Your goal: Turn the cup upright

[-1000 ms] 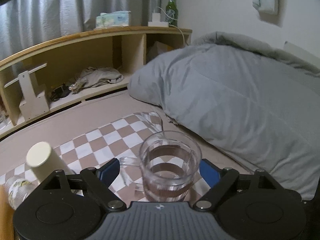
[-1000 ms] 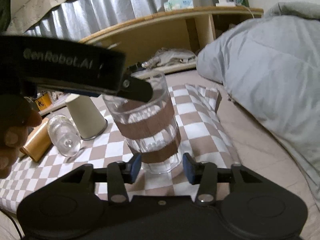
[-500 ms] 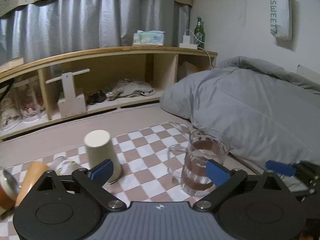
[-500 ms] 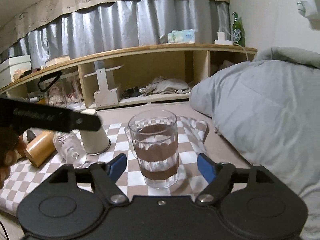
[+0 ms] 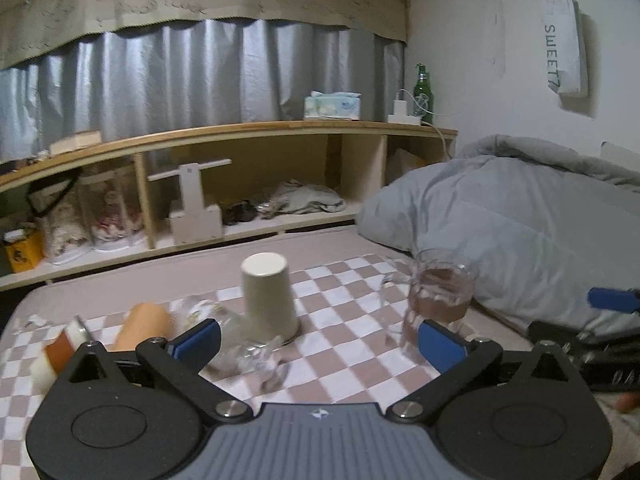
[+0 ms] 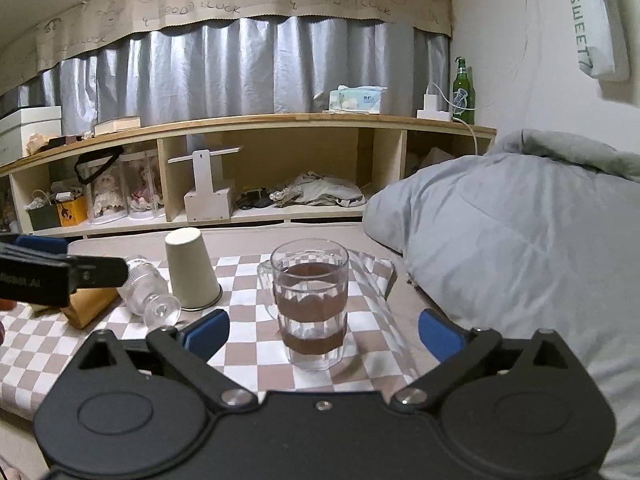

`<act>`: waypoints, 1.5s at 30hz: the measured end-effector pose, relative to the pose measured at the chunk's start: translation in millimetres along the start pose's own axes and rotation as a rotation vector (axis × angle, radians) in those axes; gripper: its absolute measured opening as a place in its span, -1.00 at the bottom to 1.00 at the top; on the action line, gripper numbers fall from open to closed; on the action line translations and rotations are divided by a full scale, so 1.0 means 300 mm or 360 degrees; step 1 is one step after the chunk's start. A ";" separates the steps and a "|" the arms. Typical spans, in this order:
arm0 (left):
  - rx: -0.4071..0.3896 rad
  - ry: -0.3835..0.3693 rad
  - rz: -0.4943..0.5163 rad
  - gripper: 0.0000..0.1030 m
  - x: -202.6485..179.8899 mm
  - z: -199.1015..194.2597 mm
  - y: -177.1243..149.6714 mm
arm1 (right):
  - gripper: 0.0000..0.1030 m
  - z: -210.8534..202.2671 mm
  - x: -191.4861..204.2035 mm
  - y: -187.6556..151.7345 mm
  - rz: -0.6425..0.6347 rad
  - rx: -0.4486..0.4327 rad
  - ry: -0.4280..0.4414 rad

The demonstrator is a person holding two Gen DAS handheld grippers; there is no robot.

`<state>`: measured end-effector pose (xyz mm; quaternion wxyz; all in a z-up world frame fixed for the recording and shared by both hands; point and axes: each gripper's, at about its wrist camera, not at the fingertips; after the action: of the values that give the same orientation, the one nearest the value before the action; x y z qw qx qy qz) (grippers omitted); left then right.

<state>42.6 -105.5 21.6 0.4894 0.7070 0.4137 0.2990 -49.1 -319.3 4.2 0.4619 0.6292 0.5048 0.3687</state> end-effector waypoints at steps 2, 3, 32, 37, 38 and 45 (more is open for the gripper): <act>0.0004 0.0005 0.0003 1.00 0.014 -0.019 -0.024 | 1.00 -0.018 0.007 -0.007 0.0011 -0.0004 -0.0016; 0.0009 0.0006 -0.0006 1.00 0.024 -0.025 -0.033 | 1.00 -0.027 0.010 -0.008 0.0013 -0.0006 -0.0024; 0.0012 0.0031 -0.0042 1.00 0.070 -0.077 -0.145 | 1.00 -0.114 0.049 -0.087 0.0006 -0.0051 -0.0123; 0.0007 0.0035 -0.0040 1.00 0.070 -0.077 -0.147 | 1.00 -0.112 0.051 -0.091 -0.0001 -0.0041 -0.0122; 0.0008 0.0034 -0.0041 1.00 0.070 -0.077 -0.147 | 1.00 -0.112 0.051 -0.091 -0.0004 -0.0041 -0.0119; 0.0009 0.0033 -0.0043 1.00 0.071 -0.078 -0.148 | 1.00 -0.111 0.057 -0.094 -0.0022 -0.0037 -0.0113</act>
<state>20.4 -68.5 -11.8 0.4871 0.6997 0.4291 0.2984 -84.7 -293.7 -12.7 0.4893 0.6331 0.4880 0.3487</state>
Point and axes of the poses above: each gripper's, at about its wrist camera, not at the fingertips, and z roughly the way its jaws point, x to its left, y to its top, and after that the axes turned 5 degrees about -x, right-handed
